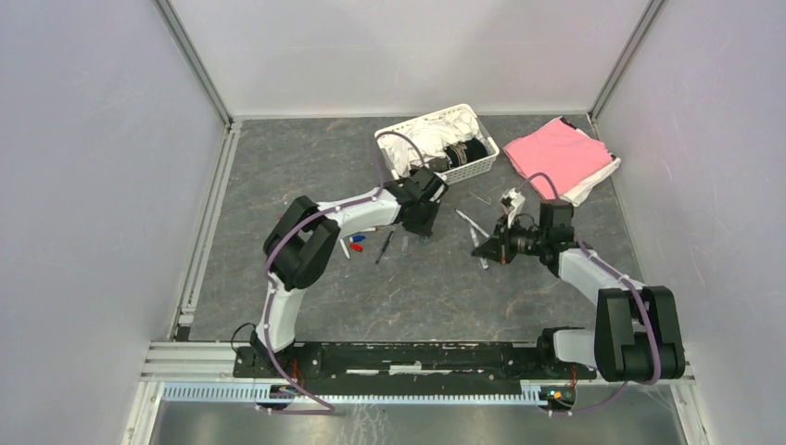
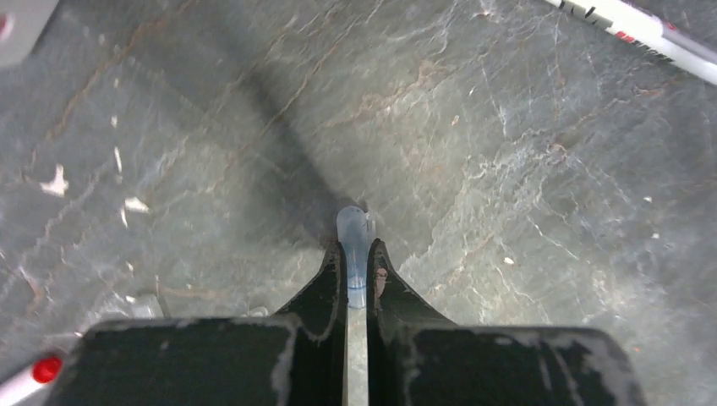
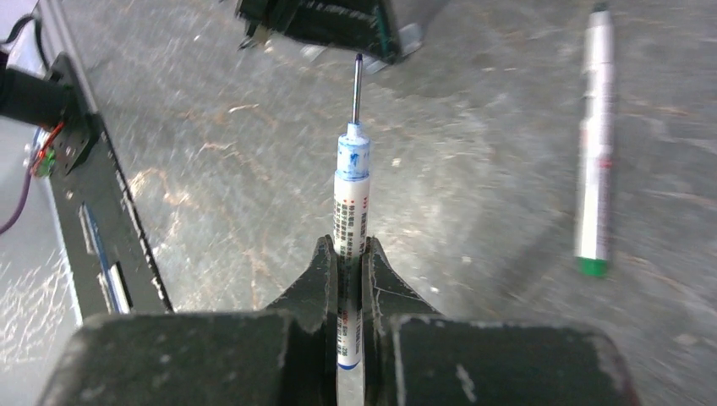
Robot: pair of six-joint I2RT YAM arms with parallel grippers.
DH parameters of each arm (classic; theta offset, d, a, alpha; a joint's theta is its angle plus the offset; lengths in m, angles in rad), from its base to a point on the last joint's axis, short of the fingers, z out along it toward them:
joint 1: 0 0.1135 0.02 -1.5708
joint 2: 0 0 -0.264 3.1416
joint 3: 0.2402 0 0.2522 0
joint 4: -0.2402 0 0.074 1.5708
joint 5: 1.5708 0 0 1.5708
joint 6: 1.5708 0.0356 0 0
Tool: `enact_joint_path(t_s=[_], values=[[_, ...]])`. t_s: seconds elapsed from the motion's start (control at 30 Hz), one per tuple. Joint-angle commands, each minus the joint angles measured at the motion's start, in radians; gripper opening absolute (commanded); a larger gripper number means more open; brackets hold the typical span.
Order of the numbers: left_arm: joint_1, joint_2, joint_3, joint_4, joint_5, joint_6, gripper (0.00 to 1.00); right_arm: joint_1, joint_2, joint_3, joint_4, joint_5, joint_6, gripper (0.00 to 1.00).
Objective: Insert the pens into the pen caps
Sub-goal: Pick up the pen cap from the center of the board, then insert the pen cap onto the pen.
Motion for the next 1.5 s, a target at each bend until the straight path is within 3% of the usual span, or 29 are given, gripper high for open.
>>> enact_joint_path(t_s=[0.0,0.1,0.3,0.53,0.9,1.47], values=[[0.045,-0.171,-0.144,0.208,0.103,-0.213,0.02,0.1,-0.052,-0.093,0.183,0.003,0.1,0.0],[0.073,-0.249,-0.247,0.333,0.126,-0.3,0.02,0.152,-0.048,-0.16,0.328,0.022,0.251,0.0],[0.117,-0.369,-0.463,0.597,0.159,-0.49,0.02,0.247,0.044,-0.172,0.455,0.037,0.415,0.0],[0.126,-0.412,-0.567,0.738,0.183,-0.611,0.02,0.333,0.224,-0.062,0.498,0.072,0.559,0.0],[0.126,-0.429,-0.634,0.796,0.192,-0.654,0.02,0.392,0.367,0.037,0.512,0.129,0.648,0.0],[0.126,-0.419,-0.642,0.8,0.194,-0.657,0.02,0.402,0.366,0.059,0.498,0.125,0.637,0.0]])
